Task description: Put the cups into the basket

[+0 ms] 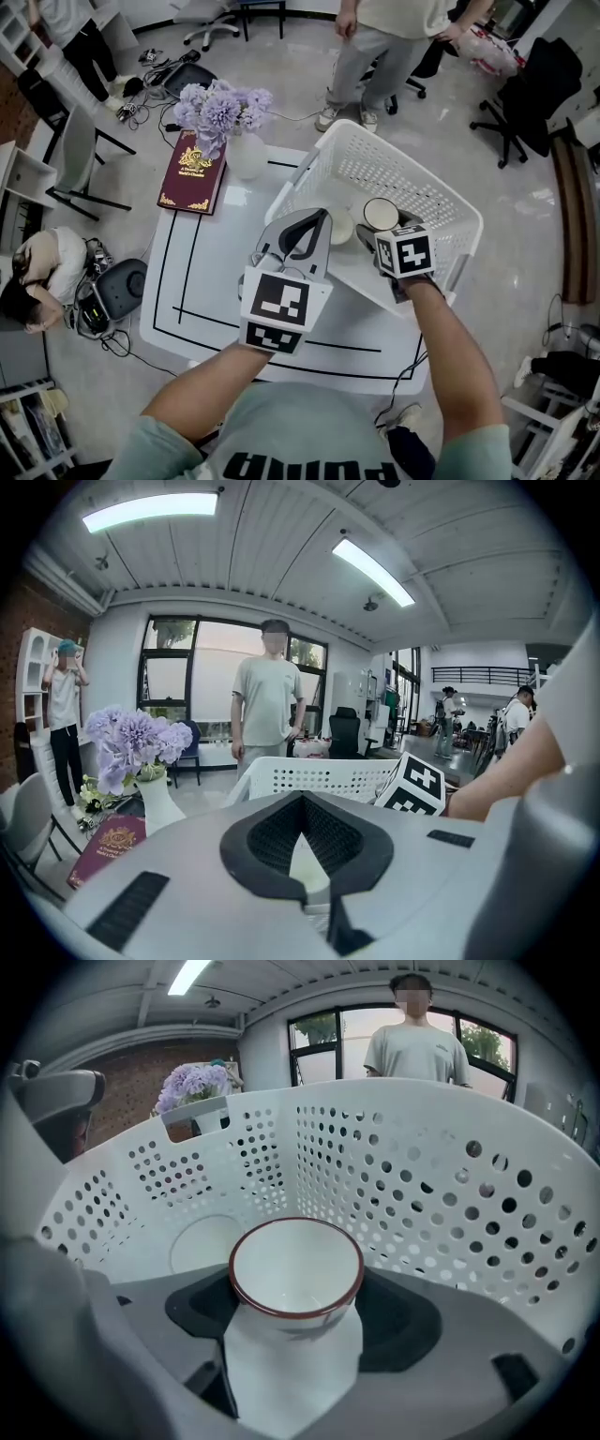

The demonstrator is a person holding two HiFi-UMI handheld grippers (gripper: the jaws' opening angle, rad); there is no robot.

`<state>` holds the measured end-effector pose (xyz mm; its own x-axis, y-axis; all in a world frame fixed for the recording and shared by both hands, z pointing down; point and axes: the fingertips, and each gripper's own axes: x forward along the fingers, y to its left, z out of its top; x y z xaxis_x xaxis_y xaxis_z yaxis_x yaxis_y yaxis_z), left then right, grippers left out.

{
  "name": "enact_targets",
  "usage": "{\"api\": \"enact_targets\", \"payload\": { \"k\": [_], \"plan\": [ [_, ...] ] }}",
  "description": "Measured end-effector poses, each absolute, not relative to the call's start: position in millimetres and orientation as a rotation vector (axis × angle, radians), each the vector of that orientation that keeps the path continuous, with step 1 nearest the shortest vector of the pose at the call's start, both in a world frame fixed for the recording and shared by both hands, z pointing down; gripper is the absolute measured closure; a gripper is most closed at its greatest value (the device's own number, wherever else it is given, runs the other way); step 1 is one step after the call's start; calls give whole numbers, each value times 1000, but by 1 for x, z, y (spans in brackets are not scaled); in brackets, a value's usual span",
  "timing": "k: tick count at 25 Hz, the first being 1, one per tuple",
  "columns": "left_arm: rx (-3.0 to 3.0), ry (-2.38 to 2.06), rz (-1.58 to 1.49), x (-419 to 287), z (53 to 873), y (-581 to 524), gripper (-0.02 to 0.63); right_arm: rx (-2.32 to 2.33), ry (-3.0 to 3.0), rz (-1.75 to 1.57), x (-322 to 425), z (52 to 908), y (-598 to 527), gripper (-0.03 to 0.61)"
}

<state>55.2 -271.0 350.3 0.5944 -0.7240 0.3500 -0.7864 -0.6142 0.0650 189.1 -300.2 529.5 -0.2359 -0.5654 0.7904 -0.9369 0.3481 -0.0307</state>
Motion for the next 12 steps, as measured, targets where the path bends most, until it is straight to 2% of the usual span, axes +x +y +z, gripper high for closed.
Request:
{"api": "enact_targets", "payload": {
  "k": [12],
  "plan": [
    [2617,-1258,430,54,348,-275,609,1263,-1823,758,196,553,-289,202]
  ]
}}
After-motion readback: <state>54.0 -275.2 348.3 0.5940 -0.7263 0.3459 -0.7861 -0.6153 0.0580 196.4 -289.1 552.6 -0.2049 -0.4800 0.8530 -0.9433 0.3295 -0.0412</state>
